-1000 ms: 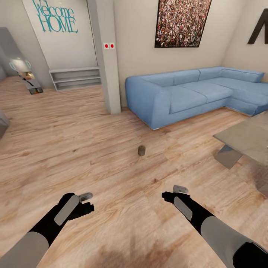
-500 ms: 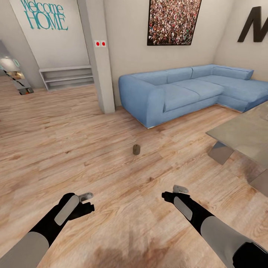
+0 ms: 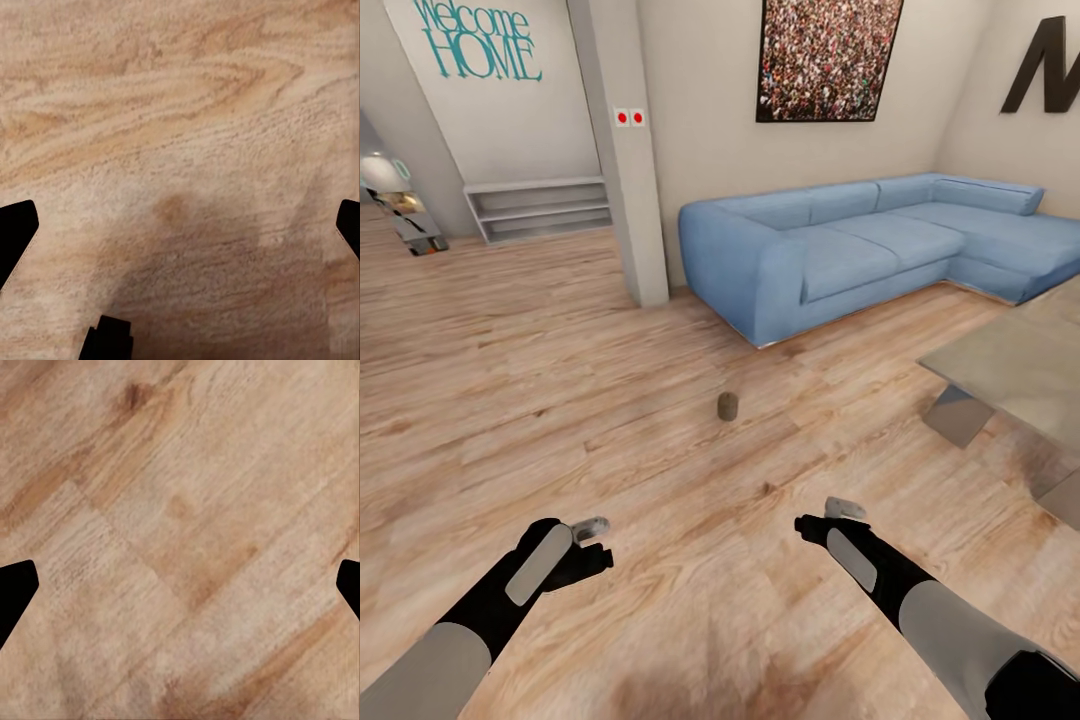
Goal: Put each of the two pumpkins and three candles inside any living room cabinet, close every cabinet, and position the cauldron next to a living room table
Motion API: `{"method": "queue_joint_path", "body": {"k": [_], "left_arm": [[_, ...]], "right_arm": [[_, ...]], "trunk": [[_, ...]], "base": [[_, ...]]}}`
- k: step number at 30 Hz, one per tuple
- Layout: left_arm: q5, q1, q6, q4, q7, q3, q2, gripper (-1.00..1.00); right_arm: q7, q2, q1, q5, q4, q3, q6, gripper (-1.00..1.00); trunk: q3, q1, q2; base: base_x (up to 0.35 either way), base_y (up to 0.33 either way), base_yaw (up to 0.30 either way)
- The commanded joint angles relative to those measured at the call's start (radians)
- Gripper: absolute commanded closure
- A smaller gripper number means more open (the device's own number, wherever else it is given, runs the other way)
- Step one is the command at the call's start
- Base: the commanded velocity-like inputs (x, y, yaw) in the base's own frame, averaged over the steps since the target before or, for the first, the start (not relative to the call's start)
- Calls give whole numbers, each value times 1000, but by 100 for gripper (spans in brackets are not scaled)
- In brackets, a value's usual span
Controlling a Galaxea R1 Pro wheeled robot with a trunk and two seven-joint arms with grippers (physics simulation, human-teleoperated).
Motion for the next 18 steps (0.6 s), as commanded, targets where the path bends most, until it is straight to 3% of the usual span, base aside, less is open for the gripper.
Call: {"method": "queue_joint_path", "body": {"k": [1, 18], "left_arm": [[10, -1, -1, -1, 10, -4, 1, -100], [10, -1, -1, -1, 10, -4, 2, -100]], "right_arm": [[-8, -2, -1, -7, -3, 8, 3, -100], [-8, 0, -1, -9, -3, 8, 3, -100]], "trunk": [[-1, 0, 0], [-1, 0, 0]], "base": [[300, 67, 0], [312, 72, 0]]}}
